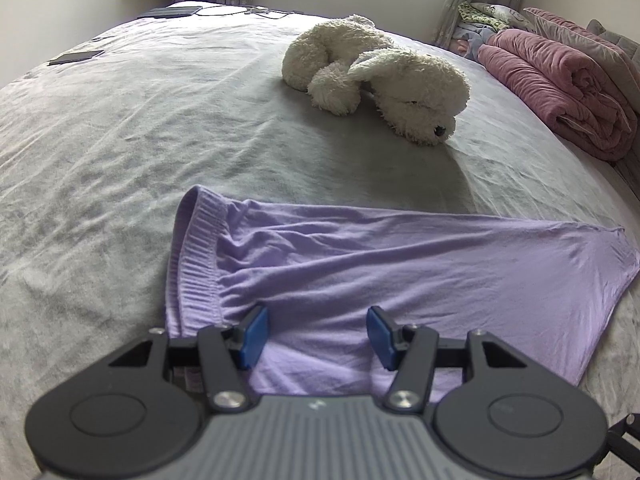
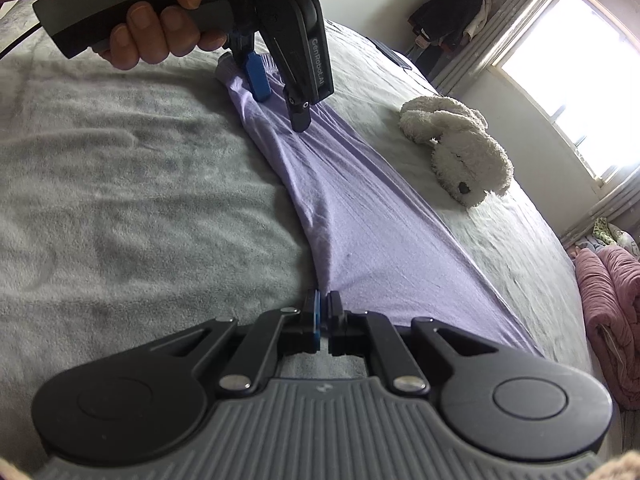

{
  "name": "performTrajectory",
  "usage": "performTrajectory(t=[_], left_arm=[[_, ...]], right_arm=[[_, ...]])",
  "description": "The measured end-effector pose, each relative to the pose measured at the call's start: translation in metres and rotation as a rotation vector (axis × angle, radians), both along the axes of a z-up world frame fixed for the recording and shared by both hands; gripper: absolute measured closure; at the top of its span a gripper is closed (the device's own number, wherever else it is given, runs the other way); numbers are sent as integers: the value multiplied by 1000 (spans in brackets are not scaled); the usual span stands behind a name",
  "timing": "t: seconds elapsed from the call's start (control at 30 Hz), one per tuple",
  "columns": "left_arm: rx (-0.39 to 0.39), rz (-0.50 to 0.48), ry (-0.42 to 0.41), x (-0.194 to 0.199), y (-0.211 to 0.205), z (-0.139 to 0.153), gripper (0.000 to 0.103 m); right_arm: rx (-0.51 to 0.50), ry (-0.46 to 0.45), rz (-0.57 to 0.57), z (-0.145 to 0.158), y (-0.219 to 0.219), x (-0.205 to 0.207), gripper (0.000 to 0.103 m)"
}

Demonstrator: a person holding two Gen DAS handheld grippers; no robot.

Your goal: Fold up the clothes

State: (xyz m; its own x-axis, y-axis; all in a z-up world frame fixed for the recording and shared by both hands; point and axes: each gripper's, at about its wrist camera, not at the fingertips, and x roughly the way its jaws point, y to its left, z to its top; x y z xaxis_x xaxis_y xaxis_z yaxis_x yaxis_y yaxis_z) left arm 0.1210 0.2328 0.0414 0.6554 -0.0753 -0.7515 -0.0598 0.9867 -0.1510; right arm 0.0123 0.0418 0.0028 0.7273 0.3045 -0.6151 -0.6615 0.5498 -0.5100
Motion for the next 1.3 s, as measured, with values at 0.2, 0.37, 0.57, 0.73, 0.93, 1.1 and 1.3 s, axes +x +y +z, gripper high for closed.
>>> performTrajectory(t=[0.2,0.37,0.57,0.73,0.93,1.1,1.3], left_arm=[[14,-8,0,-1,-3,1,47],[-1,-8,-1,-3,-1,4,47],[-24,0,-28,-3,3,14,47],[-133,52,-78,3,11,23,47],[-92,59,-134,24,-4,20,47],[-93,75,-69,50,-6,0,48],[81,55,-61,60,-22,-10,53]], right_arm=[[-5,-1,1,-2,1,2,96],[59,68,36,14,-12,-6,88],[119,102,23,15,-55,-24,76],[326,185,-85,5,-86,-12,64],[311,148,-65,3,-74,-13,61],[373,159,-80,-1,-82,-11,61],[409,182,-80,-1,-87,-8,60]])
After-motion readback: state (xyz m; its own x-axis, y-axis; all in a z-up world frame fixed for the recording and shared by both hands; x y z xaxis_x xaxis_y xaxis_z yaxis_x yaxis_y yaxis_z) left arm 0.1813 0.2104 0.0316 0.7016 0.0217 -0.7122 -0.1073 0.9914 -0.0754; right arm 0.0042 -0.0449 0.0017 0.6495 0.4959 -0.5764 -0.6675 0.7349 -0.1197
